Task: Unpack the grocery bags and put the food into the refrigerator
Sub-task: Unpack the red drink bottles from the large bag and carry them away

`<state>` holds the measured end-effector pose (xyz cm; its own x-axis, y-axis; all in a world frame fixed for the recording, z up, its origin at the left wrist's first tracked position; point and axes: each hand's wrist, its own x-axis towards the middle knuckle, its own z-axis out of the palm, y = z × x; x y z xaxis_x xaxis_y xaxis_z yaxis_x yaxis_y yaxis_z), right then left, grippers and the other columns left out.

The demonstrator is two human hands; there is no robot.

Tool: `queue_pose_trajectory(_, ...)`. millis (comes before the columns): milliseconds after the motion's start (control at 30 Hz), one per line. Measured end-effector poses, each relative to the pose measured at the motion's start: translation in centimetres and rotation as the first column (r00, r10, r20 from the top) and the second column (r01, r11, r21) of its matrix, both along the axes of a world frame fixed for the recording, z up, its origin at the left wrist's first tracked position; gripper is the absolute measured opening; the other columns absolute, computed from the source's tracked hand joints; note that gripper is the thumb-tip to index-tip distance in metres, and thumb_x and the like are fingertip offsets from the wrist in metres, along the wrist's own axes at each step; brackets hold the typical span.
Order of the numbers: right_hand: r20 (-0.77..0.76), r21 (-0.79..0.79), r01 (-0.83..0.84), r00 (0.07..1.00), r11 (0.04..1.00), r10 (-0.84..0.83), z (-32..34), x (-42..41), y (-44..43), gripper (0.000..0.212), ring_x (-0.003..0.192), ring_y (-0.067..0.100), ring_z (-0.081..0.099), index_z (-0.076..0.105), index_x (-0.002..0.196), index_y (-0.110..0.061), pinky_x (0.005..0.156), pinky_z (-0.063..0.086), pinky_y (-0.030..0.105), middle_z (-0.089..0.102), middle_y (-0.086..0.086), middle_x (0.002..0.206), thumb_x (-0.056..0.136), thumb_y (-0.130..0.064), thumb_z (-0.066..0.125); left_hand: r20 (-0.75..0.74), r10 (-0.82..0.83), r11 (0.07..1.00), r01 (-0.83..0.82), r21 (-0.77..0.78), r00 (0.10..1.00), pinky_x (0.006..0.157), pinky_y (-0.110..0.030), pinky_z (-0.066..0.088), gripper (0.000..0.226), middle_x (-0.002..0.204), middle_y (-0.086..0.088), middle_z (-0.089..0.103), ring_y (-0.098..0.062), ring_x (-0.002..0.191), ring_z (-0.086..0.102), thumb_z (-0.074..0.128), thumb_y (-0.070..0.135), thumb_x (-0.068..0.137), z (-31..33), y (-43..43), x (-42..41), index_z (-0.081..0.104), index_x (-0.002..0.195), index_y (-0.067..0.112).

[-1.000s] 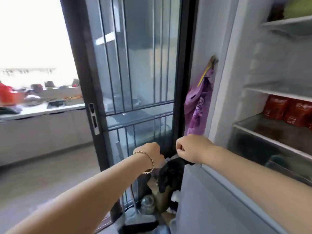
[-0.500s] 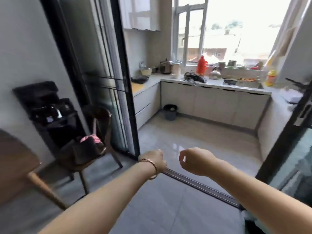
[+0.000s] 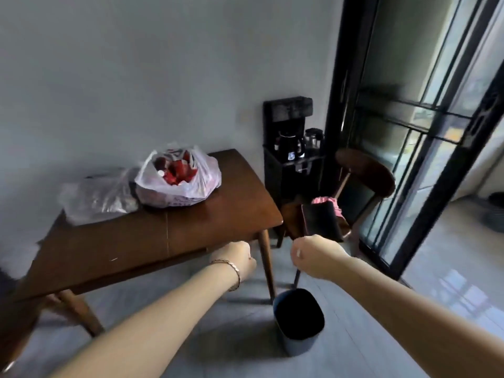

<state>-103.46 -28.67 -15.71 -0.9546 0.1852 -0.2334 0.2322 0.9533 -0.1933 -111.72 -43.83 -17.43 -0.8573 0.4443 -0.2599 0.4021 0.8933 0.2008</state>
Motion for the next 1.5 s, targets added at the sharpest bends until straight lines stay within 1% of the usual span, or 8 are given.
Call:
queue_pose_trajectory(367,0.002,-0.027,-0.212,0.977,0.977,0.213,-4.1,-27.6,-3.8,0.028,0.093,0.025,0.064,0.065,0.103,-0.020,0.079,0.054,0.033,0.066,0.001,0.102,0.089,-0.020,0.041,0.015,0.309,0.951,-0.309,0.017,0.951,0.080,-0.029,0.046,0.025,0.107,0.002,0.065,-0.022,0.099,0.061,0.039,0.024,0.091,-2.4,-5.0,-21.0,0.061,0.103,0.022)
queue_pose_trajectory(733,0.023,-0.050,-0.373,0.927,0.927,0.374,-5.5,-49.0,-7.1,0.025,0.090,0.023,0.057,0.057,0.107,-0.014,0.076,0.046,0.030,0.058,0.002,0.098,0.094,-0.017,0.035,-0.035,0.451,0.889,-0.446,0.099,0.892,0.074,-0.030,0.047,0.023,0.101,0.001,0.065,-0.020,0.093,0.061,0.038,0.023,0.093,-3.2,-7.8,-38.9,0.060,0.101,0.018)
queue_pose_trajectory(867,0.015,-0.063,-0.342,0.939,0.938,0.343,-7.3,-54.8,-8.4,0.024,0.083,0.022,0.055,0.058,0.100,-0.016,0.060,0.036,0.024,0.058,0.002,0.091,0.093,-0.013,0.036,-0.186,0.271,0.963,-0.269,0.037,0.944,0.079,-0.033,0.045,0.027,0.112,-0.002,0.058,-0.023,0.100,0.057,0.039,0.021,0.094,-5.2,-9.5,-45.6,0.056,0.114,0.016)
queue_pose_trajectory(1000,0.047,-0.077,-0.287,0.955,0.955,0.291,-8.9,-60.0,-9.5,0.029,0.096,0.020,0.059,0.061,0.109,-0.018,0.075,0.048,0.027,0.064,-0.001,0.107,0.097,-0.016,0.035,-0.304,-0.108,0.968,0.031,-0.247,0.947,0.087,-0.034,0.040,0.030,0.118,-0.007,0.054,-0.026,0.109,0.051,0.055,0.019,0.088,-6.7,-9.7,-53.4,0.055,0.117,0.012)
queue_pose_trajectory(1067,0.088,-0.113,-0.218,0.970,0.969,0.228,-9.2,-62.0,-10.1,0.027,0.097,0.021,0.061,0.062,0.108,-0.018,0.076,0.049,0.028,0.065,0.001,0.106,0.098,-0.021,0.037,-0.328,-0.174,0.943,0.062,-0.327,0.929,0.087,-0.034,0.044,0.040,0.118,-0.011,0.056,-0.028,0.107,0.055,0.069,0.023,0.077,-7.0,-9.5,-57.1,0.060,0.114,0.010)
queue_pose_trajectory(1167,0.128,-0.228,-0.115,0.981,0.967,0.147,-9.0,-64.3,-10.8,0.028,0.097,0.022,0.063,0.060,0.107,-0.017,0.081,0.050,0.033,0.066,0.003,0.104,0.097,-0.034,0.041,-0.230,-0.234,0.869,0.097,-0.484,0.945,0.104,-0.041,0.032,0.043,0.140,-0.017,0.037,-0.033,0.127,0.038,0.050,0.013,0.091,-7.9,-9.6,-61.5,0.043,0.133,0.008)
queue_pose_trajectory(1267,0.168,-0.227,-0.172,0.963,0.959,0.213,-9.4,-65.9,-11.4,0.031,0.104,0.022,0.060,0.059,0.115,-0.016,0.088,0.050,0.031,0.063,0.003,0.113,0.098,-0.034,0.040,-0.151,-0.273,0.789,0.131,-0.601,0.950,0.102,-0.039,0.036,0.039,0.136,-0.018,0.042,-0.033,0.124,0.043,0.045,0.006,0.093,-9.0,-9.6,-64.1,0.046,0.132,0.007)
queue_pose_trajectory(1500,-0.045,-0.188,-0.194,0.981,0.963,0.189,-11.9,-72.6,-11.7,0.055,0.137,0.023,0.026,0.030,0.143,-0.025,0.111,0.032,0.037,0.021,0.002,0.151,0.092,-0.022,0.049,-0.148,-0.171,0.883,0.085,-0.462,0.974,0.093,-0.036,0.043,0.036,0.125,-0.017,0.048,-0.031,0.113,0.053,0.039,0.000,0.092,-9.1,-10.2,-65.8,0.045,0.128,0.003)
